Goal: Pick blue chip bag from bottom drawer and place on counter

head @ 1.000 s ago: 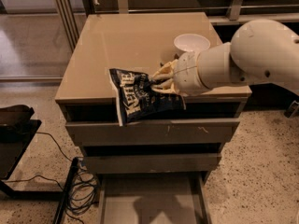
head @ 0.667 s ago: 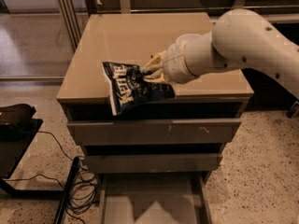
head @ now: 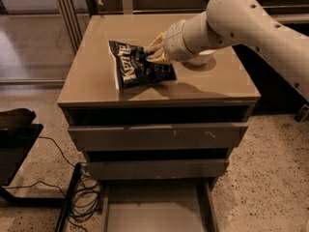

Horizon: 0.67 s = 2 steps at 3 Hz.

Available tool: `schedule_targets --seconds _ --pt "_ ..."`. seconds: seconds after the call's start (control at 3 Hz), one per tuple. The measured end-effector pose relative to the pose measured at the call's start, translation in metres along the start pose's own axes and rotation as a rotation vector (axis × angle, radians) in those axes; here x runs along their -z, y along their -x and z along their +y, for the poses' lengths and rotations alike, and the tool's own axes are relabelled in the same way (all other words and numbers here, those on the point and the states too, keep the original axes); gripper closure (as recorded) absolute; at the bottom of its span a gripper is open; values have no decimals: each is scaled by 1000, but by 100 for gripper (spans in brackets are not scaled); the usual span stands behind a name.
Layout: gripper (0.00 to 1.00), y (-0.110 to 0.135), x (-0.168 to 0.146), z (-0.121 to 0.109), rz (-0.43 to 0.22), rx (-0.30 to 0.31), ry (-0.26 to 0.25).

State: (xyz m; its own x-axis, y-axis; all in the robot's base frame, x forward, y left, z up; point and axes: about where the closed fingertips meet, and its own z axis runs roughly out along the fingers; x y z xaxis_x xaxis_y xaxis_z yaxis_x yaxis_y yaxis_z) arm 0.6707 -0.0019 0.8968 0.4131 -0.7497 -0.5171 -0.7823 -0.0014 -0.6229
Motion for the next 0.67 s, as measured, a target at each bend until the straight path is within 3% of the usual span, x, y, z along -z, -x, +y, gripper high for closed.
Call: schedule_targets --seconds 0.33,0.67 --pt "100 -28 -3 -32 24 -56 -33" --pt "100 -44 -14 -40 0 -125 -47"
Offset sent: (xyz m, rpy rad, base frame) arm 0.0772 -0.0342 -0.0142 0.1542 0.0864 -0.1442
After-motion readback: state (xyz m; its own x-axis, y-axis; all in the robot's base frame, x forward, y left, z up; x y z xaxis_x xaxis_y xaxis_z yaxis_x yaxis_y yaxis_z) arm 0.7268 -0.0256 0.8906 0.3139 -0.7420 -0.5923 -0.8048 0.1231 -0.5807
